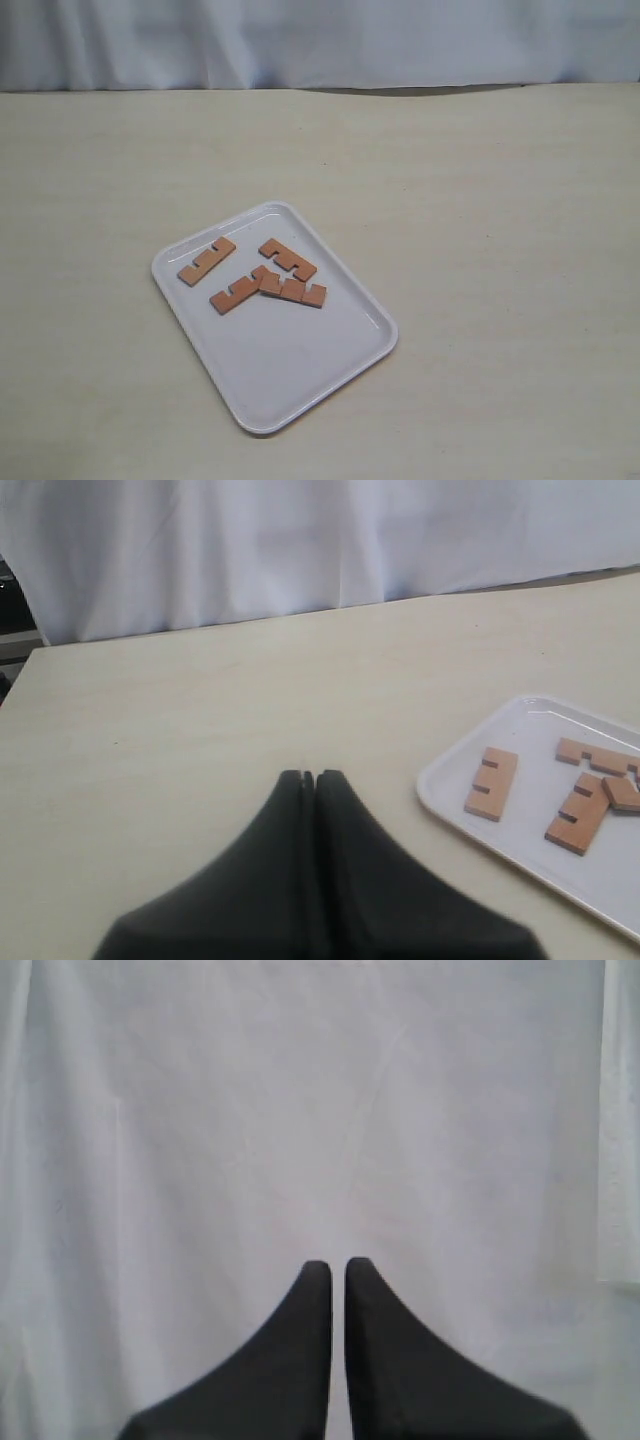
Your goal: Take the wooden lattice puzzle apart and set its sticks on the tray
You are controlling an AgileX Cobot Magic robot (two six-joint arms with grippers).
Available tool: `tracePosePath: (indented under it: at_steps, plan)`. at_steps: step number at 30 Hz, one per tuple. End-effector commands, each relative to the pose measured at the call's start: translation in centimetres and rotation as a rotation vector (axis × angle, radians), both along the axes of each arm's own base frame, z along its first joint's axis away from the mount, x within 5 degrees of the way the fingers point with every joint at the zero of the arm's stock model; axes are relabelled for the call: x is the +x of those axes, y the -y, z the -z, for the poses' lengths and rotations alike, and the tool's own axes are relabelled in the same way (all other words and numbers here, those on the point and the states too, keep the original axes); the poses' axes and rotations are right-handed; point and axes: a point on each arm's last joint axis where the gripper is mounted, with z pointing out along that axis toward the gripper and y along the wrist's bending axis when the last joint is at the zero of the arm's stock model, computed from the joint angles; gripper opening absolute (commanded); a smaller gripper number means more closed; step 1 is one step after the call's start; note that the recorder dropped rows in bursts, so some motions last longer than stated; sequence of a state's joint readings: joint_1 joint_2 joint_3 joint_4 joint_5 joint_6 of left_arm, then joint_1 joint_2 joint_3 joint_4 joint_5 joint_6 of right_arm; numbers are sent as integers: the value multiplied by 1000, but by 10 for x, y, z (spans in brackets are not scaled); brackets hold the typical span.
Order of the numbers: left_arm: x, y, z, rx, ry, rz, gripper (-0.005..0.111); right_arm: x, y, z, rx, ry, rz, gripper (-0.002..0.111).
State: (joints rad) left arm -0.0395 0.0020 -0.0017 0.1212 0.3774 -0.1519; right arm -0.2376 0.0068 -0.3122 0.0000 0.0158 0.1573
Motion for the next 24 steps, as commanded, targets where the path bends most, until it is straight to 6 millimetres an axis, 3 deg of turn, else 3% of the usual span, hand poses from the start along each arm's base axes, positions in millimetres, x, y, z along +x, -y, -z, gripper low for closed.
tracePosePath:
  at_steps: [1,11,16,23,24]
  plan:
    - [0,1,-1,0,17,10,0,-1,-1,0,-7,-5,-40,5]
    - [0,1,-1,0,17,10,0,1,-2,5,73,-35,-82,5]
    - [0,1,-1,0,17,10,0,15,1,39,102,-158,-80,5]
    - [0,1,-1,0,17,10,0,31,4,106,142,-332,-71,5]
    - [0,1,-1,0,17,10,0,31,4,106,145,-331,-72,5]
